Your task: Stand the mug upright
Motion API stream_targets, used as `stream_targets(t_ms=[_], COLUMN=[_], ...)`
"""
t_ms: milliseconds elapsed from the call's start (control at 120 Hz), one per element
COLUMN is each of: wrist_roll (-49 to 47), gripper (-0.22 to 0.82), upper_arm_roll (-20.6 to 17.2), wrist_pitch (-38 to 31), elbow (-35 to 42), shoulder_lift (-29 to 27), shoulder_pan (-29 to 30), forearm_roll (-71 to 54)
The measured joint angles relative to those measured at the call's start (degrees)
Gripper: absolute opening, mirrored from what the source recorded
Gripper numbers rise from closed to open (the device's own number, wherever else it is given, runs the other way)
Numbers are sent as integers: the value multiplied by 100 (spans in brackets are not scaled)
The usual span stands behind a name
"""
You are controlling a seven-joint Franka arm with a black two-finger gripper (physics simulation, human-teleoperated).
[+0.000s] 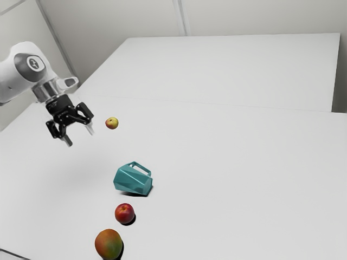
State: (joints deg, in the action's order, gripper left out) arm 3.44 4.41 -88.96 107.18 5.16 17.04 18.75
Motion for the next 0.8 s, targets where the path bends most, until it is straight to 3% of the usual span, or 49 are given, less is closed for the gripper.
stream_targets(t_ms=[250,800], wrist_roll=[264,651], gripper=[60,60], upper_arm_roll=[-2,-46], wrist_pitch=[19,-227], elbow=[29,254], shoulder_lift=[778,1569], shoulder_pan=[-247,-258], forearm_roll=[631,1845])
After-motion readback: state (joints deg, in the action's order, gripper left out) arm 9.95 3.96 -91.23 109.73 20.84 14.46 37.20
